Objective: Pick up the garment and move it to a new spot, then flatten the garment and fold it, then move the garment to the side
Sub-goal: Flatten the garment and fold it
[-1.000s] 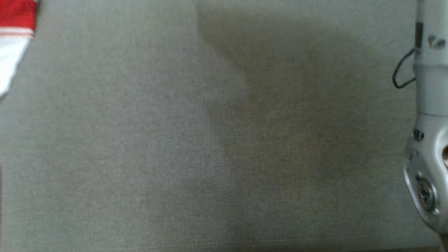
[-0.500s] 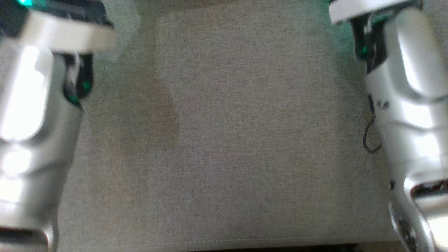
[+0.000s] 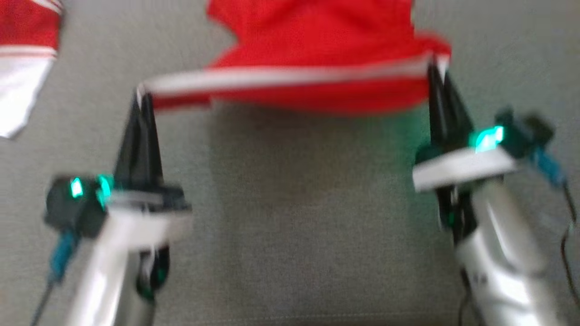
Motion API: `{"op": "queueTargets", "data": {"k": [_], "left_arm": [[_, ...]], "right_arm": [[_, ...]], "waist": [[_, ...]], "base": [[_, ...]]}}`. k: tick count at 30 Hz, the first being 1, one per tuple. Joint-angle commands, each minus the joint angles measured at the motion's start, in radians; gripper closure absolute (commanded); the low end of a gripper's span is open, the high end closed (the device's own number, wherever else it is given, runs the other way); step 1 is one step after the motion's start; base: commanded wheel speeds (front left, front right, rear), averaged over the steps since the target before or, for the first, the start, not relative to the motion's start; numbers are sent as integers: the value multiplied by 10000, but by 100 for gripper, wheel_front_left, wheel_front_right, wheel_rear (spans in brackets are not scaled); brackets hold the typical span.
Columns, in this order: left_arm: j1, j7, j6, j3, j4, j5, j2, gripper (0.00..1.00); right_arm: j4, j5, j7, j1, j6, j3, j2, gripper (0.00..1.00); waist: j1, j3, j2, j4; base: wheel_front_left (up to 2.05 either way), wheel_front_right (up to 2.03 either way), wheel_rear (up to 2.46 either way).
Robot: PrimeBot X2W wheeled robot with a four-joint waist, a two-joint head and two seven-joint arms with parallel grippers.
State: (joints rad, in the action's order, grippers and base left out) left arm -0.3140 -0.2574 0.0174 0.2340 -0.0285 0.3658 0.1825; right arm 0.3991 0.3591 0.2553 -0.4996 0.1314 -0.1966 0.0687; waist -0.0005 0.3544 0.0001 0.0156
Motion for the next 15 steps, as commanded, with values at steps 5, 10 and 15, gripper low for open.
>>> {"op": "queueTargets", "data": {"k": [5,10,15], "left_arm": [[2061,-42,80,-184,1198,-465,43,100],[3683,565,74,75,2279,-278,331,100],[4340,1049,73,125,2687,-49,531,100]], "right_arm": [[-1335,457,64,2533,-7,134,-185,100],[-2669,570,-338,5071,-7,488,-185,100],[-3499,275,-958,6081,-7,460,-185,100]], "waist": [[5,-2482,-1,309],[5,-3460,-1,280],[5,-3578,-1,90]], "base": [[0,0,0],[0,0,0],[0,0,0]]}}
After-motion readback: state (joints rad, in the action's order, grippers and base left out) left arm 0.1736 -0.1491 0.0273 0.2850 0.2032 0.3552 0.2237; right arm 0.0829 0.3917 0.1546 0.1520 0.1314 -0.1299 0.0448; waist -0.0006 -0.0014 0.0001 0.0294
